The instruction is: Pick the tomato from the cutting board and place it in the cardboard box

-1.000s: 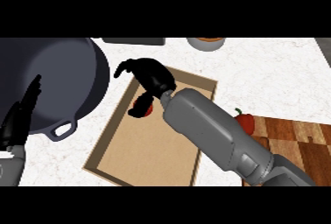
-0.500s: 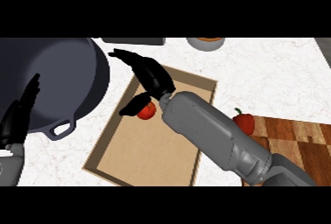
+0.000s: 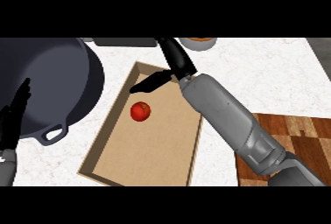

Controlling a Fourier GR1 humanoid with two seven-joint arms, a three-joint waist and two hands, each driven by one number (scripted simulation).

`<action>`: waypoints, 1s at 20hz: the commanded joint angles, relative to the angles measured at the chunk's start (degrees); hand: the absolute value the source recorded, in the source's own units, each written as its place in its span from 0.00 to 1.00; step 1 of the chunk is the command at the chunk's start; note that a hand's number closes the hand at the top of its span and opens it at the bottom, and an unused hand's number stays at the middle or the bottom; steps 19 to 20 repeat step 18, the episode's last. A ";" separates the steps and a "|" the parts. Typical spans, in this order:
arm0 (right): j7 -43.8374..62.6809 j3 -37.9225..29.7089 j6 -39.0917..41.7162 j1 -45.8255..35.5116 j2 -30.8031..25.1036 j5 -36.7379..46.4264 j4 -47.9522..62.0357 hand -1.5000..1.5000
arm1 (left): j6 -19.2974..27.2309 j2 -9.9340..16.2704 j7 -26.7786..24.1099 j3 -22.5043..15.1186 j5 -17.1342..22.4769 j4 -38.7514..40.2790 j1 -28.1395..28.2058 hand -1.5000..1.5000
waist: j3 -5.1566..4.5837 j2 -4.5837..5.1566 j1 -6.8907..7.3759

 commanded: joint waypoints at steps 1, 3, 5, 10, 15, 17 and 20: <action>-3.16 -5.83 6.31 0.36 -5.00 -3.16 1.24 0.00 | 0.04 -2.03 0.98 -1.22 -0.64 2.30 -0.07 0.50 | -0.68 0.13 -1.16; -3.13 -6.84 7.90 1.31 -7.36 -2.93 3.05 0.00 | -0.46 -2.00 -2.71 -0.09 0.26 2.44 3.02 0.50 | -0.71 0.09 -0.93; -5.92 -8.37 10.30 3.37 -11.36 -3.21 3.38 0.00 | -0.68 -1.23 -2.93 1.08 0.54 3.46 2.25 0.50 | -0.70 0.09 -1.27; -7.82 -11.46 20.35 3.94 -20.43 -4.14 6.55 0.00 | -1.15 -1.89 -1.66 0.91 0.45 2.73 2.40 0.50 | -0.69 0.11 -1.26; -14.44 -12.84 27.63 4.59 -24.76 -2.06 12.54 0.00 | -0.29 -2.37 -0.32 0.09 -1.65 1.99 0.82 0.50 | -0.67 0.26 -0.81; -17.42 -11.48 29.90 5.34 -26.73 0.28 14.72 0.00 | 0.19 -3.18 -2.69 0.15 -1.80 3.65 1.72 0.50 | -0.69 0.50 -0.59; -18.18 -12.60 32.12 4.16 -28.88 0.02 16.37 0.00 | -1.47 -2.48 -1.00 0.47 -0.58 1.12 1.78 0.50 | -0.65 0.48 -0.15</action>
